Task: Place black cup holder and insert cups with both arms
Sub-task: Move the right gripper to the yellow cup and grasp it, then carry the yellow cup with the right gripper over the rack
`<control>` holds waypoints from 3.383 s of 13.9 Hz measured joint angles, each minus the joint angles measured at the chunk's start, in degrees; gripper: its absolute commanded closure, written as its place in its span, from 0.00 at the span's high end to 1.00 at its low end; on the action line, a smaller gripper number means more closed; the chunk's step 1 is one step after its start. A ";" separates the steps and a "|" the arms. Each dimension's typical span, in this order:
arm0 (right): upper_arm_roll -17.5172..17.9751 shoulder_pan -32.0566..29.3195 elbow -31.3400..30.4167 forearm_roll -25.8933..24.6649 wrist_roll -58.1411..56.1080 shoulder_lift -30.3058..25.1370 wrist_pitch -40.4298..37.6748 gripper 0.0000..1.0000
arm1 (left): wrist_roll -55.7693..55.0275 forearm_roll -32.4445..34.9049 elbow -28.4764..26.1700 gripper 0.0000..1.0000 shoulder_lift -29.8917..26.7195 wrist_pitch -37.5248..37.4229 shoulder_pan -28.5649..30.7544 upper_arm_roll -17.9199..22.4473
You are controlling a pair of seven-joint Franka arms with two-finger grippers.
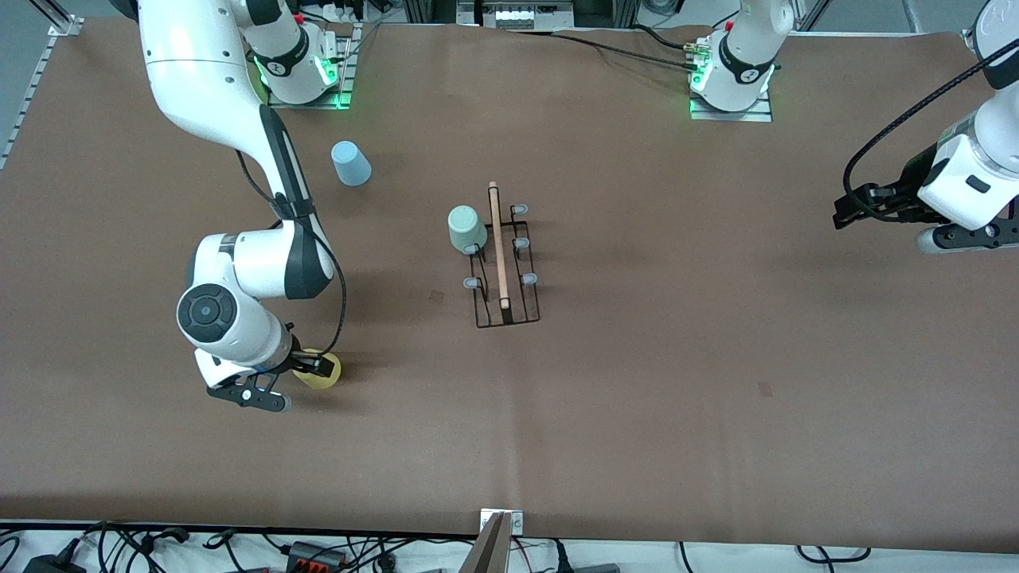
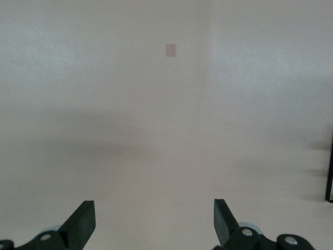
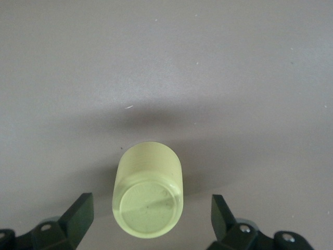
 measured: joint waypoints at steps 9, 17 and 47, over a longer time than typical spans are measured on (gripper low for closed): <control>6.11 -5.76 1.89 0.01 -3.87 2.48 0.03 0.54 | 0.00 0.00 0.00 1.00 0.00 0.00 -0.16 -0.03; 7.90 -5.49 5.77 0.52 -3.87 0.46 -6.39 0.25 | 0.00 0.00 0.00 1.00 0.00 -0.11 -0.19 -0.07; 16.38 11.28 4.96 -2.17 18.92 -3.56 -4.85 1.00 | 0.00 0.00 0.00 1.00 0.00 -0.29 -0.17 -0.15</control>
